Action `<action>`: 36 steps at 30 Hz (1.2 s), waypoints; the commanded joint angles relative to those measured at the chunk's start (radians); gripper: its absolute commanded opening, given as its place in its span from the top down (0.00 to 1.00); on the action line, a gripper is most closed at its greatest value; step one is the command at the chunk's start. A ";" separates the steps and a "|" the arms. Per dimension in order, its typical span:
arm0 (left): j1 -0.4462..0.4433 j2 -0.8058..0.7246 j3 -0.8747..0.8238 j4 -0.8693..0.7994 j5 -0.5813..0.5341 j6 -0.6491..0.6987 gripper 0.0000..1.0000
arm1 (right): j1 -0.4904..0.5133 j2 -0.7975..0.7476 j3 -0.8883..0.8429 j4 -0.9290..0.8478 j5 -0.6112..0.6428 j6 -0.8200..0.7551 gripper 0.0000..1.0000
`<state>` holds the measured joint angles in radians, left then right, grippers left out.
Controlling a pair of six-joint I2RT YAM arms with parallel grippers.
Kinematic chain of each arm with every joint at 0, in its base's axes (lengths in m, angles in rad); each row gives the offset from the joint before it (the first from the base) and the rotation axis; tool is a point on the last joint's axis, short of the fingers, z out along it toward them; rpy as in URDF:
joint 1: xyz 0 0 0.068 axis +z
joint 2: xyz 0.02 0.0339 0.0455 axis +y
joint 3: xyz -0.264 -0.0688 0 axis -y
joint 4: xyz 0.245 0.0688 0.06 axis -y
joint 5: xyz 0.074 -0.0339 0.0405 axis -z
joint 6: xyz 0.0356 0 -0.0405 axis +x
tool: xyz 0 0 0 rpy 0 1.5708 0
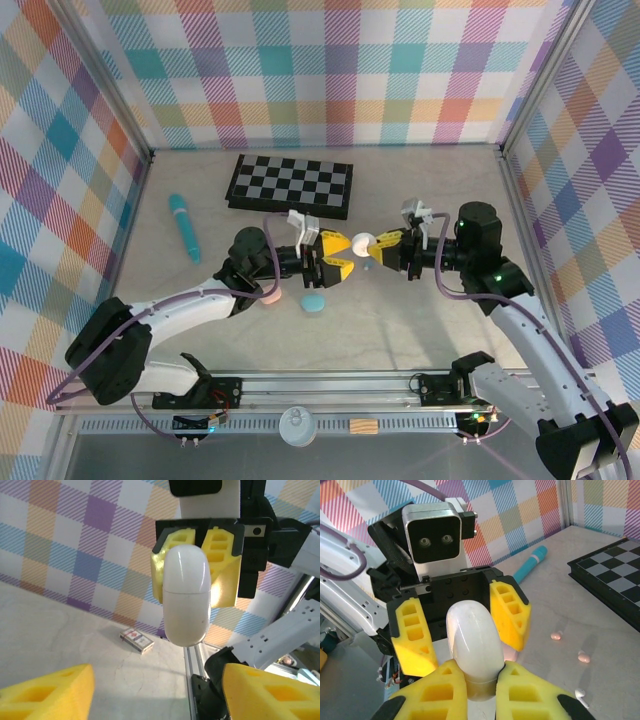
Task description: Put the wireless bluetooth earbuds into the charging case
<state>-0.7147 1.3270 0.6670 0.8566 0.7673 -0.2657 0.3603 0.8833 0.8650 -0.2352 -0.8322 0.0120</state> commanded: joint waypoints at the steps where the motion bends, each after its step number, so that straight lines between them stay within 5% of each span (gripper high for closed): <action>1: 0.005 0.020 0.021 0.008 0.067 0.035 0.42 | 0.011 0.012 0.022 -0.026 -0.009 -0.073 0.92; 11: 0.005 0.122 0.038 0.299 0.117 -0.126 0.56 | 0.042 0.047 0.015 0.010 -0.004 -0.078 0.92; 36: 0.005 0.123 0.048 0.286 0.138 -0.140 0.68 | 0.045 0.085 0.019 -0.028 -0.019 -0.087 0.92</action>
<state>-0.7147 1.4521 0.6796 1.0828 0.8745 -0.4007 0.4000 0.9573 0.8654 -0.2558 -0.8291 -0.0505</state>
